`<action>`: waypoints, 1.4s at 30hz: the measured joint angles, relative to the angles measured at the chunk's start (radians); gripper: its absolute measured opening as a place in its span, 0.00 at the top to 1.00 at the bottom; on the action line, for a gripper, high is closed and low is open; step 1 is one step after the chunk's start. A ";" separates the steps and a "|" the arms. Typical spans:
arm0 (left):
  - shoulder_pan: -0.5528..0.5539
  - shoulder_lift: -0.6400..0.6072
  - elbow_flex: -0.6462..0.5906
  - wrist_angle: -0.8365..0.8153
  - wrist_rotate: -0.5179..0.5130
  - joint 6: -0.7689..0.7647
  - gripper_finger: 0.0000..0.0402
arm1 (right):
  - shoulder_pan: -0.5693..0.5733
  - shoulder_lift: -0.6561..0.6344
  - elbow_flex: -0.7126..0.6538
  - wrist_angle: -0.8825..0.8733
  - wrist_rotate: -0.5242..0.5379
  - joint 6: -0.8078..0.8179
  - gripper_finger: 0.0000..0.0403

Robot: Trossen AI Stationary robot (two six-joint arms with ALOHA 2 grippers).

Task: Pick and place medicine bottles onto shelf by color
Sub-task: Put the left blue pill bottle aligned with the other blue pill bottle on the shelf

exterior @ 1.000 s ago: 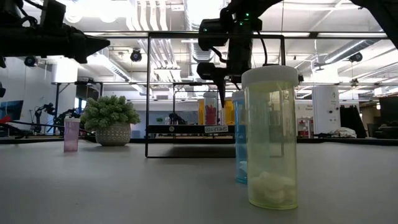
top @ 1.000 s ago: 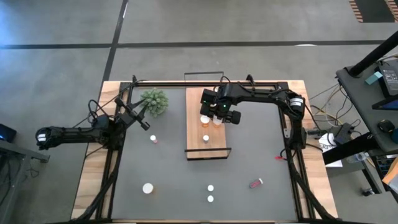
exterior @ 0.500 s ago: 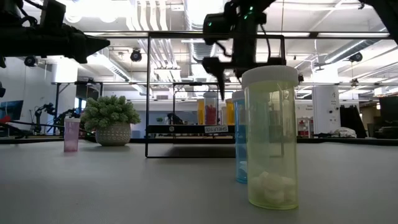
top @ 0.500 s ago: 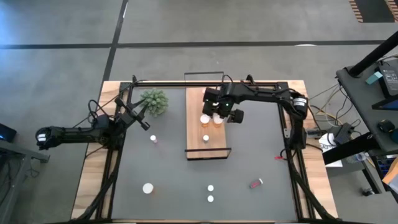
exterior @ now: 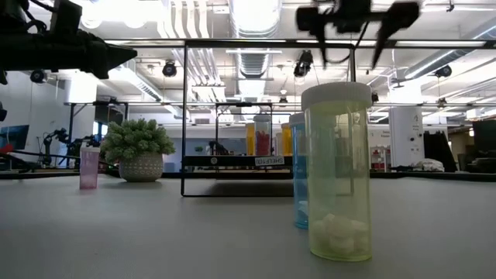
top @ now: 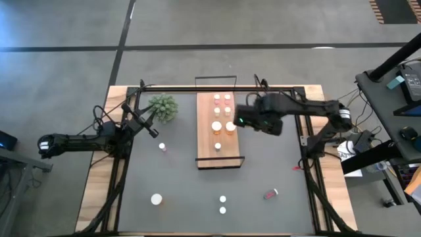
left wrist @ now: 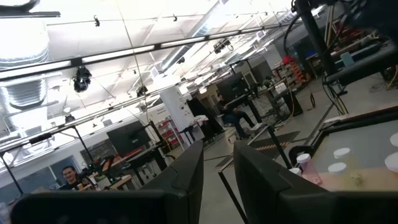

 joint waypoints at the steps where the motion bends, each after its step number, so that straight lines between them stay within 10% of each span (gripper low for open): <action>1: 0.000 0.000 0.000 0.000 0.000 0.000 0.82 | 0.033 -0.014 0.000 -0.026 0.023 0.039 0.10; 13: 0.000 0.000 0.000 0.000 0.000 0.000 0.82 | 0.362 -0.175 -0.201 -0.083 0.019 0.411 0.10; 24: 0.000 0.000 0.000 0.000 0.000 0.000 0.82 | 0.519 -0.139 -0.364 0.217 -0.091 0.489 0.10; 42: 0.000 0.000 0.000 0.000 0.000 0.000 0.82 | 0.523 0.249 -0.064 0.306 -0.171 0.294 0.10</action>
